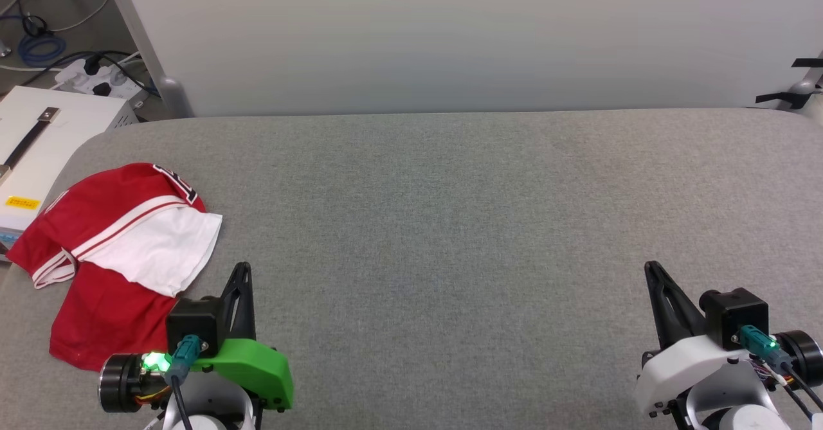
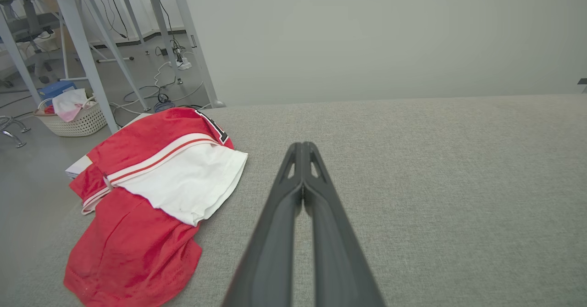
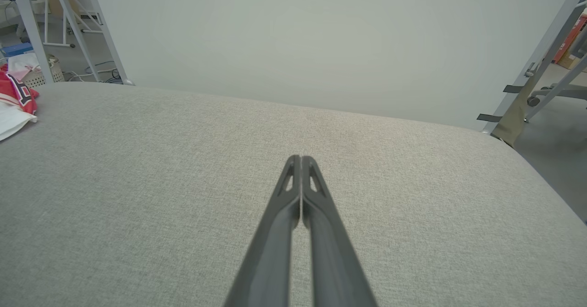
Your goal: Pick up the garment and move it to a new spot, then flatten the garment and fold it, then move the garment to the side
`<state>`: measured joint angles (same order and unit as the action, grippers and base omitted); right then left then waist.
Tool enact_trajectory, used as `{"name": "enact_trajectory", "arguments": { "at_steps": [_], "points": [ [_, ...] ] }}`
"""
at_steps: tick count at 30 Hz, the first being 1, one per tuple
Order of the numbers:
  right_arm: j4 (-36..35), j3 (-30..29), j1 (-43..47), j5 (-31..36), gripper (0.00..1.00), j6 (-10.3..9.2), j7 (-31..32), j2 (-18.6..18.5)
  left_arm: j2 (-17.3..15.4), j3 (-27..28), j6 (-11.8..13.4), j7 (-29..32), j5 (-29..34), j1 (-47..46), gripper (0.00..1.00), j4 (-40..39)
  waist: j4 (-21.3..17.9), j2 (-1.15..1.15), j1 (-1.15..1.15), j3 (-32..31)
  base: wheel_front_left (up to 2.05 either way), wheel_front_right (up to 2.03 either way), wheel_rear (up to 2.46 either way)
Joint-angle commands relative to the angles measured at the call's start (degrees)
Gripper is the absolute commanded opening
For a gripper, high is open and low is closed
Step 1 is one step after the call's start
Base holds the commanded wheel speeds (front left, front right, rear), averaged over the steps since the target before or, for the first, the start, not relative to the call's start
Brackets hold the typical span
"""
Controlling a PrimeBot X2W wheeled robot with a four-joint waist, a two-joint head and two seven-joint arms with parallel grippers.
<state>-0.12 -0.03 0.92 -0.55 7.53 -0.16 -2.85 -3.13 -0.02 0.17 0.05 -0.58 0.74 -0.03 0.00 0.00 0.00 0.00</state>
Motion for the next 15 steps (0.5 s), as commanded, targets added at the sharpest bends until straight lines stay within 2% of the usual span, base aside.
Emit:
{"name": "enact_trajectory", "arguments": {
  "at_steps": [1, 15],
  "points": [
    [0.12, 0.03, -0.92, 0.55, 0.00, -0.04, 0.16, -0.03, 0.25, 0.02, -0.17, -0.05, 0.58, -0.74, 0.00, 0.03, 0.00, 0.00, 0.00, 0.00, 0.00, 0.00, 0.00],
    [0.12, 0.03, -0.92, 0.55, 0.00, -0.04, 0.16, -0.03, 0.25, 0.02, -0.17, -0.05, 0.58, -0.74, 0.00, 0.03, 0.00, 0.00, 0.00, 0.00, 0.00, 0.00, 0.00]
  ]
}}
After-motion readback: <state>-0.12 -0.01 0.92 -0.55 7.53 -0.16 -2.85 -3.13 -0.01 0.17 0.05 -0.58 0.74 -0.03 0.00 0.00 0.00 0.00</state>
